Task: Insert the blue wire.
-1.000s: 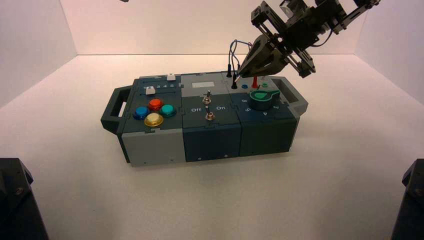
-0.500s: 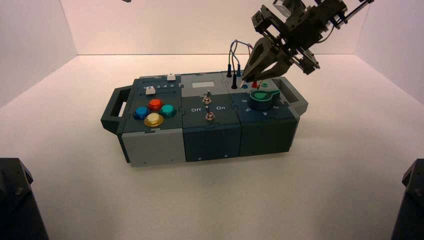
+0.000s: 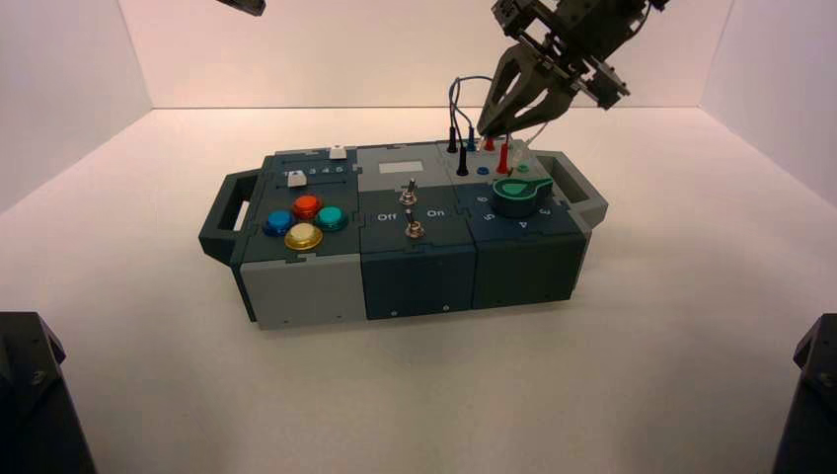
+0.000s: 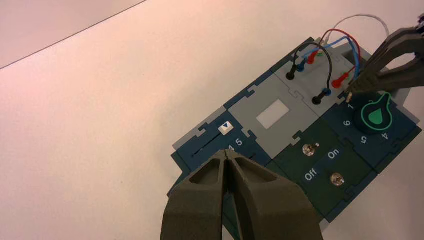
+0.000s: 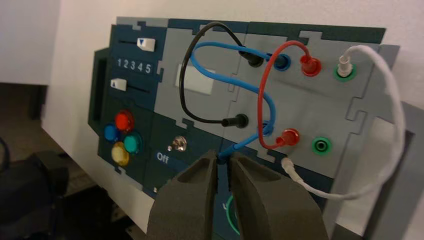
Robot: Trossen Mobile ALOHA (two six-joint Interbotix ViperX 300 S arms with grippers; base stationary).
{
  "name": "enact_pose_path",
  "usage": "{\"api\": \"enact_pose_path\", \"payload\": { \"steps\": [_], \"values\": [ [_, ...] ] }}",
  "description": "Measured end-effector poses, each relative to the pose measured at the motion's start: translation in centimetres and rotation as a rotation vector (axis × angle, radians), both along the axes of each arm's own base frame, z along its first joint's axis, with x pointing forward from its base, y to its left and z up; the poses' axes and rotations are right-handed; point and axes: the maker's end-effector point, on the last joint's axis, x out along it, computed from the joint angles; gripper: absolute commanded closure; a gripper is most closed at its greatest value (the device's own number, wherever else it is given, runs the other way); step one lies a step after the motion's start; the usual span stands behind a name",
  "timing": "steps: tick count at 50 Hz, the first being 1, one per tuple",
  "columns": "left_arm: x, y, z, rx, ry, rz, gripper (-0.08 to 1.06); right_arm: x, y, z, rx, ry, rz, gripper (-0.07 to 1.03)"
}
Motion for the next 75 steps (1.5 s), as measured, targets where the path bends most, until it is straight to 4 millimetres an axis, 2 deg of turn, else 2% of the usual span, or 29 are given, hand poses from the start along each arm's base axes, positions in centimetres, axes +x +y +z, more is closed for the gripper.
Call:
{"api": "enact_pose_path", "payload": {
  "steps": [32, 49, 75],
  "values": [
    [0.0, 0.0, -0.4, -0.002, -0.007, 0.0, 1.01, 0.8, -0.9, 0.5, -0.111, -0.051, 0.099, 0.98],
    [0.1, 0.0, -0.5, -0.003, -0.009, 0.0, 1.01, 0.6, 1.0, 0.0, -0.168, -0.143, 0.177, 0.98],
    [0.3, -0.1, -1.1, 0.005, 0.006, 0.0, 1.01, 1.5, 0.4, -0.6, -0.218, -0.207, 0.177, 0.98]
  ]
}}
